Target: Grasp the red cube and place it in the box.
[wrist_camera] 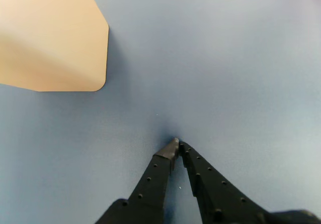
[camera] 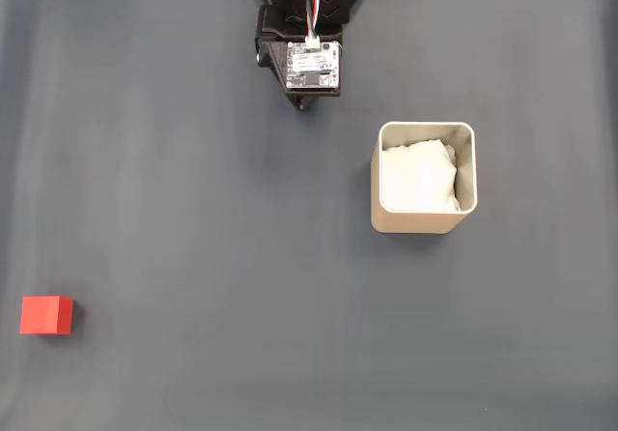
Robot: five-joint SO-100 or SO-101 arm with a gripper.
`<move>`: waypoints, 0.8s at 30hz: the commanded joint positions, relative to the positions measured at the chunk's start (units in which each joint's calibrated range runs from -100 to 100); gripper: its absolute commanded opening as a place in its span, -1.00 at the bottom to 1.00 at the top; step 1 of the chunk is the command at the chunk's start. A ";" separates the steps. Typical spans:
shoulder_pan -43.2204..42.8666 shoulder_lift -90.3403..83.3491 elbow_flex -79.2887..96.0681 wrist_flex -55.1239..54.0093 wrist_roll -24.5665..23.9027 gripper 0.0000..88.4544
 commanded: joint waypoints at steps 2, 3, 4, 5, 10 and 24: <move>-0.23 0.00 0.55 1.22 -0.29 -0.99; -0.23 0.00 0.55 1.22 -0.20 -0.99; -0.30 0.00 0.55 1.30 -0.05 -0.99; -0.30 0.00 0.55 1.30 0.78 -0.99; -0.44 0.00 0.55 -8.05 0.83 -0.99; -2.00 14.19 -17.96 -31.44 -2.20 -0.99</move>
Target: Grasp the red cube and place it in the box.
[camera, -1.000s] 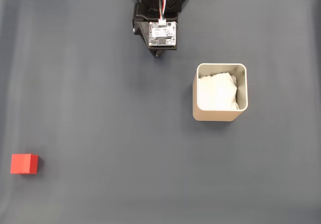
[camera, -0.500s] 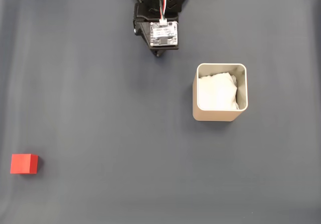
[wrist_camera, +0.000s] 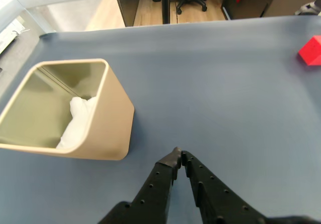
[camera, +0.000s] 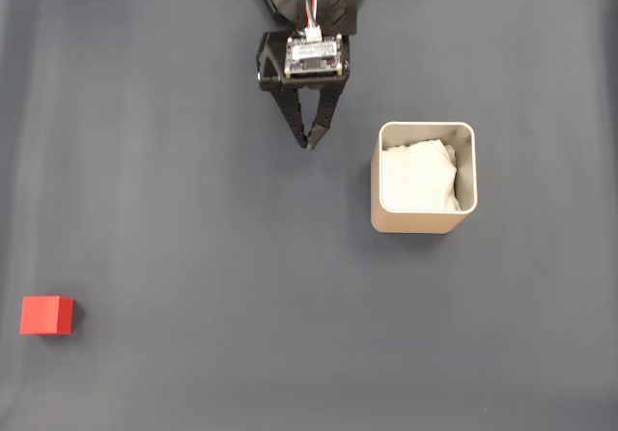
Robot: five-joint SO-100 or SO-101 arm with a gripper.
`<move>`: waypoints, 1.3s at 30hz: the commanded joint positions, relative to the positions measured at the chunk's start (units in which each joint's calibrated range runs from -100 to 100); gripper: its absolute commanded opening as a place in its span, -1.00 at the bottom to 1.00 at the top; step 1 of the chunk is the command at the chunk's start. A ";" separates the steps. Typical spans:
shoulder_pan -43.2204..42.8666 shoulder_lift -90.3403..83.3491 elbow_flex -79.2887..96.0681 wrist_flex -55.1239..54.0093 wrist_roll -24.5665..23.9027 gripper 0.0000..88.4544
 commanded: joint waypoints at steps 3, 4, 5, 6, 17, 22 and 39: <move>0.09 12.04 -17.51 -0.73 -0.39 -0.99; 0.23 14.03 -20.06 -0.49 -0.39 -0.99; 0.37 16.11 -22.71 -0.16 -0.34 -0.99; 0.51 17.84 -24.99 0.17 -0.29 -0.99; 4.91 34.97 -47.77 4.85 0.39 -0.99; 8.61 42.50 -56.98 7.23 1.27 -1.00; 25.93 73.05 -86.97 9.03 5.47 -1.00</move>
